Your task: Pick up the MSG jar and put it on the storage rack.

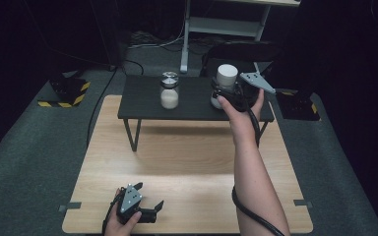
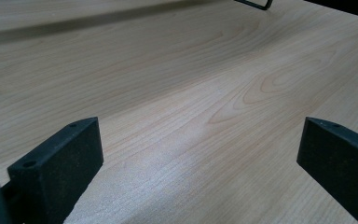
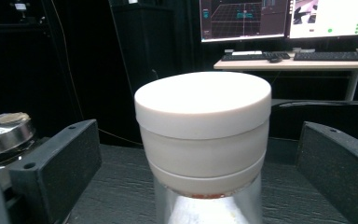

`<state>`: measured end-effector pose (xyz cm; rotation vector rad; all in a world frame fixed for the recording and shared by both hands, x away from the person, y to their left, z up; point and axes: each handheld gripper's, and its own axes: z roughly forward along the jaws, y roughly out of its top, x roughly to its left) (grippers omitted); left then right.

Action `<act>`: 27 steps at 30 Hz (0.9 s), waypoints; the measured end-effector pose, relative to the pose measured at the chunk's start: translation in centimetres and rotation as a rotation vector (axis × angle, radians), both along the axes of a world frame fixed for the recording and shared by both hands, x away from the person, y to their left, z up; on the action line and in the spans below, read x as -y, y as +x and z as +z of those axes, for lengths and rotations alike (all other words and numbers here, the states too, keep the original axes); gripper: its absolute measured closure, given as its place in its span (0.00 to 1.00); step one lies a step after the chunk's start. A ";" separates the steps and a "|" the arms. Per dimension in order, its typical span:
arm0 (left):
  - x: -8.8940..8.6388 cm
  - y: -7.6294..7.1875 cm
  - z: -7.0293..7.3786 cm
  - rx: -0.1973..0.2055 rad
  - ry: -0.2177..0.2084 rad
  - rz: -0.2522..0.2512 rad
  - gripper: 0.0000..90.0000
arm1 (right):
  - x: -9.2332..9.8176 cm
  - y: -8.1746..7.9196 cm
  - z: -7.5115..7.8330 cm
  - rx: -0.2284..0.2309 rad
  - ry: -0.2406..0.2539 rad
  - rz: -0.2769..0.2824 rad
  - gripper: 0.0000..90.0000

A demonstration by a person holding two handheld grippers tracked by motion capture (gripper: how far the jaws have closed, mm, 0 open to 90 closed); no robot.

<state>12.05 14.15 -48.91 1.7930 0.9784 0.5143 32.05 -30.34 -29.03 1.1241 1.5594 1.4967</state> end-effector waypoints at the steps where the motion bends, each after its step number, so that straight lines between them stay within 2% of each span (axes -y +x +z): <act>1: 0.0 0.0 0.0 0.000 0.000 -0.001 0.00 | 0.0 -0.1 0.0 0.001 -0.004 0.002 0.00; 10: 0.1 0.0 0.0 0.002 0.003 -0.001 0.00 | 0.2 -1.4 -0.2 0.018 -0.028 0.028 0.00; 18: 0.1 -0.1 0.0 0.003 0.003 -0.003 0.00 | 1.3 -3.1 -0.5 0.034 -0.028 0.056 0.00; 27: 0.1 -0.1 0.0 0.007 0.008 -0.004 0.00 | 2.6 -5.1 -1.7 0.051 -0.030 0.077 0.00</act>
